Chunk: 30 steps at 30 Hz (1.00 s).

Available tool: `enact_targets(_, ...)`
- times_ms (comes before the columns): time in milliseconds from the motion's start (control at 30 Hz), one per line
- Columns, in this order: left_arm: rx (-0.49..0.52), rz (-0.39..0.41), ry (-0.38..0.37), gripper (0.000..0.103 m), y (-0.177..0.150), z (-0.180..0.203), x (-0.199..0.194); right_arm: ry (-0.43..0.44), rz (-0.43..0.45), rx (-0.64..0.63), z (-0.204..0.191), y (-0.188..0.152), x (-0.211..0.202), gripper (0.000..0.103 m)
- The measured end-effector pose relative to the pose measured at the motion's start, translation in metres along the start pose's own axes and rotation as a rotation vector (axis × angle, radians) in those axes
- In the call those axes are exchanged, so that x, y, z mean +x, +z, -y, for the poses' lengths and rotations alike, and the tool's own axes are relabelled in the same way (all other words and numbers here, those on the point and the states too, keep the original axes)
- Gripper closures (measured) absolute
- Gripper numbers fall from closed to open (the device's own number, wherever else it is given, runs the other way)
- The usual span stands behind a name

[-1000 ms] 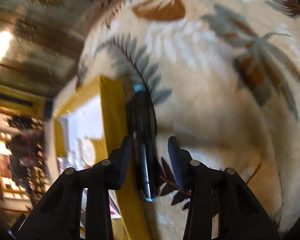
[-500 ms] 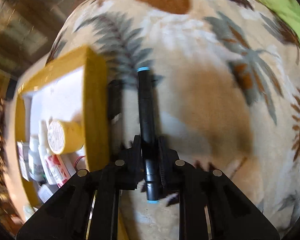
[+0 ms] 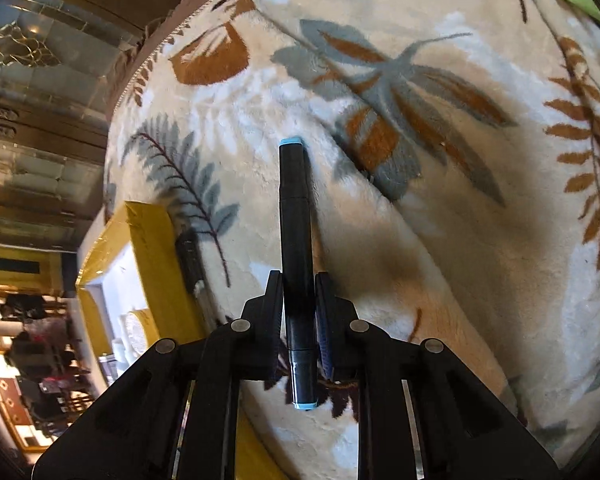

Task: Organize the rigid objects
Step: 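Hold the blue-capped marker with the right tool while the left tool grasps a black pen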

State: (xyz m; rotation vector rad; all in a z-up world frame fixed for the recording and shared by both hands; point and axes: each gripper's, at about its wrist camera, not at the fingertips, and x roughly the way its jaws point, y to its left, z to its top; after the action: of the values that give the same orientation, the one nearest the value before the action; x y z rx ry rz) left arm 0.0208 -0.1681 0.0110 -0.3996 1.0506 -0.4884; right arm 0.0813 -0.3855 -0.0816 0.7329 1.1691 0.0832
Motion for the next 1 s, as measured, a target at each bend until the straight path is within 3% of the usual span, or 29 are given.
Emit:
enact_targets(233, 0.028, -0.154, 0.099, 0.034, 0.051, 0.039, 0.083, 0.064, 0.063, 0.035, 0.011, 0.013, -0.022, 0.088)
enact_targets(367, 0.030, -0.253, 0.202, 0.046, 0.064, 0.045, 0.131, 0.089, 0.051, 0.047, 0.017, 0.016, -0.020, 0.088)
enact_targets(667, 0.162, -0.387, 0.537, 0.046, 0.061, 0.068, 0.199, 0.121, 0.052, 0.071, 0.031, 0.021, -0.023, 0.088)
enact_targets(767, 0.146, -0.503, 0.565, 0.047, 0.057, 0.057, 0.228, 0.131, 0.061, 0.079, 0.036, 0.023, -0.026, 0.088)
enact_targets(867, 0.158, -0.516, 0.585, 0.048, 0.056, 0.061, 0.227, 0.139, 0.076, 0.088, 0.041, 0.025, -0.030, 0.088)
enact_targets(967, 0.132, -0.555, 0.533, 0.061, 0.048, 0.053, 0.220, 0.153, 0.082, 0.103, 0.047, 0.027, -0.033, 0.088)
enact_targets(1000, 0.123, -0.555, 0.498, 0.061, 0.047, 0.051, 0.215, 0.160, 0.084, 0.112, 0.049, 0.027, -0.033, 0.088)
